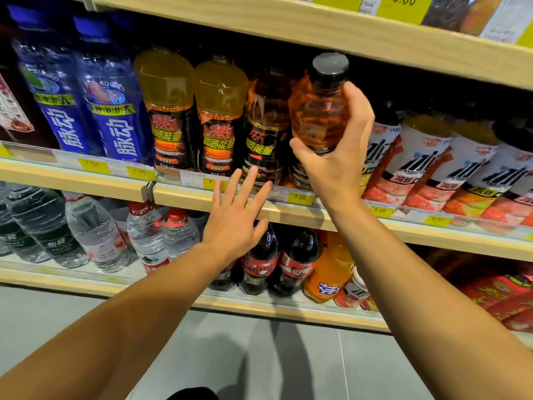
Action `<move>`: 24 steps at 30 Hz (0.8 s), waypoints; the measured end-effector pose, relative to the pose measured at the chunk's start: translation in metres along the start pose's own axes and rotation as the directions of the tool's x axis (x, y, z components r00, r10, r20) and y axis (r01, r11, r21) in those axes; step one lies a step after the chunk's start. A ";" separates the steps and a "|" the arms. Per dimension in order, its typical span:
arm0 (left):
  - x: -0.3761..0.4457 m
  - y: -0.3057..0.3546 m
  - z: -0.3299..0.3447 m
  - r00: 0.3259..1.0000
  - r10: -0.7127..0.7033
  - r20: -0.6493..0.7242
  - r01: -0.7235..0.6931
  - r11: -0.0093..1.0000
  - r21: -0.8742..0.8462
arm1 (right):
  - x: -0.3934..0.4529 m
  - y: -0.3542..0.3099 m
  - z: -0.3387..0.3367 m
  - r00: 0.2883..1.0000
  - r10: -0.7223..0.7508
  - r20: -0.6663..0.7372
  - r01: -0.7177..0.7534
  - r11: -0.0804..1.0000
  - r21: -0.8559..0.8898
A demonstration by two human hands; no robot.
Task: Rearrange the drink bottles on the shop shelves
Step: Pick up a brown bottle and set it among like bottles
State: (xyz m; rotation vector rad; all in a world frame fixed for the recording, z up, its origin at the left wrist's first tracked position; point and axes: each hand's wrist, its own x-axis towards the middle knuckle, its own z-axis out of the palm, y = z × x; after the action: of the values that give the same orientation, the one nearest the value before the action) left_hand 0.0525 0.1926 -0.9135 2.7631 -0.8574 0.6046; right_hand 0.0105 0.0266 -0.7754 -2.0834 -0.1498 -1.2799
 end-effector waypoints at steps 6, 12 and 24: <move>0.000 -0.001 -0.001 1.000 0.009 -0.015 -0.009 1.000 -0.011 | -0.001 0.005 0.013 0.997 0.073 -0.015 -0.073 0.997 0.005; 0.000 -0.001 0.000 1.000 0.008 -0.028 -0.009 1.000 -0.030 | -0.010 0.012 0.013 0.999 0.051 -0.014 -0.051 0.998 -0.038; 0.000 0.006 -0.003 0.999 -0.045 -0.020 0.044 0.998 -0.049 | 0.027 -0.009 -0.003 0.966 0.258 -0.005 -0.253 0.941 -0.224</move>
State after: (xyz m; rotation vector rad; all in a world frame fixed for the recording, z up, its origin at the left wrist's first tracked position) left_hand 0.0482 0.1883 -0.9108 2.7194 -0.7926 0.5954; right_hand 0.0181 0.0247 -0.7480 -2.2206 0.2599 -1.1557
